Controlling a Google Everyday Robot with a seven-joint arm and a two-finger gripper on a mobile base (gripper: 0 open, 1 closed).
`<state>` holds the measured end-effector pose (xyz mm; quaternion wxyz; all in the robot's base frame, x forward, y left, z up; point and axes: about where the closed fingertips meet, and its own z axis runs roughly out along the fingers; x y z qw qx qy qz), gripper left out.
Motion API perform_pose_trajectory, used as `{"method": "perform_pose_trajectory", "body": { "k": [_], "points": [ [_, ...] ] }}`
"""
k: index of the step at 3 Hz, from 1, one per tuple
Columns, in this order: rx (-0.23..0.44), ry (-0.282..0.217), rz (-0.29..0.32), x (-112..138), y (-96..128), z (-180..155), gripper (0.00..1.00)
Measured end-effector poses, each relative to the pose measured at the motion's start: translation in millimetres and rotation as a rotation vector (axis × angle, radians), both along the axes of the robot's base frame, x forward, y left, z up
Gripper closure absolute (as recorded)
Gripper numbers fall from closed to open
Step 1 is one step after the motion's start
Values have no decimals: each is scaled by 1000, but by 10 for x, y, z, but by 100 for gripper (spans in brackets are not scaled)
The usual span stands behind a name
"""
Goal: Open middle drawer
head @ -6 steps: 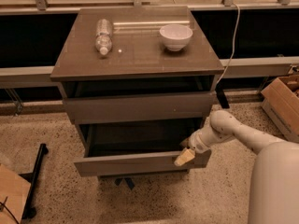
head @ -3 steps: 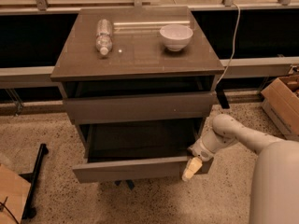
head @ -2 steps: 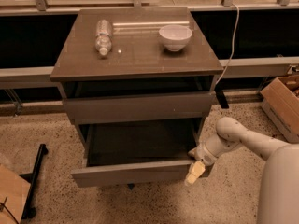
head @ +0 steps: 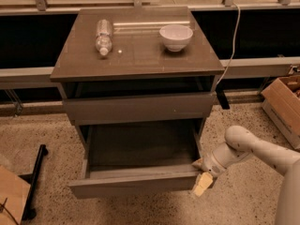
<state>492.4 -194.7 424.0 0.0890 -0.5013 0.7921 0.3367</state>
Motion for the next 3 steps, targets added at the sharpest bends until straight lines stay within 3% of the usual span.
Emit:
{"method": "perform_pose_trajectory", "body": {
  "k": [1, 2, 3],
  "points": [
    [0, 0, 0, 4, 0, 2, 0],
    [36, 23, -28, -343, -73, 32, 0],
    [36, 23, -28, -343, -73, 32, 0]
  ]
}}
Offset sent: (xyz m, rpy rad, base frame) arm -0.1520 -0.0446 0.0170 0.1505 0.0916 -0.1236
